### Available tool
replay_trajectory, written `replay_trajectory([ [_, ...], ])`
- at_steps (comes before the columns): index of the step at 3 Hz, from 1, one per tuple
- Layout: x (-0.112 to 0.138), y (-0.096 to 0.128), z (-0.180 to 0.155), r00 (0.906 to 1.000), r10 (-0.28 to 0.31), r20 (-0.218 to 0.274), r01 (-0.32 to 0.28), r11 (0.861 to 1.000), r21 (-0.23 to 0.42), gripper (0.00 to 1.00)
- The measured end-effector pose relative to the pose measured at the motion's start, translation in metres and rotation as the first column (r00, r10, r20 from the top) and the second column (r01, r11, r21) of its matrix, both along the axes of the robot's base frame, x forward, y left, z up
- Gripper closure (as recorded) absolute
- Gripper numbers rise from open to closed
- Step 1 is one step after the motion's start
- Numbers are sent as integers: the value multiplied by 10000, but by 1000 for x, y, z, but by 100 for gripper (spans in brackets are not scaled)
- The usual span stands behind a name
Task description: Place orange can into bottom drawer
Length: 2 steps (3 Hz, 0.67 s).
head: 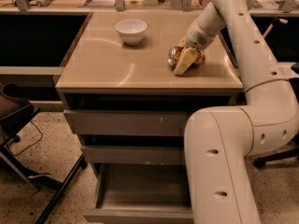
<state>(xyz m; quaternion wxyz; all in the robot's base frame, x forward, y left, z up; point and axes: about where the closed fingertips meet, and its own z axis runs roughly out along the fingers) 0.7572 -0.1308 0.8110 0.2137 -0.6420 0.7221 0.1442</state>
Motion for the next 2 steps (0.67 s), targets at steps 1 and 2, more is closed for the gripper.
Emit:
replay_trajectory([
  [1,0,0,-1,10000,0,0,0,10000,0,100],
  [2,0,0,-9,10000,-1,1,1,10000,0,100],
])
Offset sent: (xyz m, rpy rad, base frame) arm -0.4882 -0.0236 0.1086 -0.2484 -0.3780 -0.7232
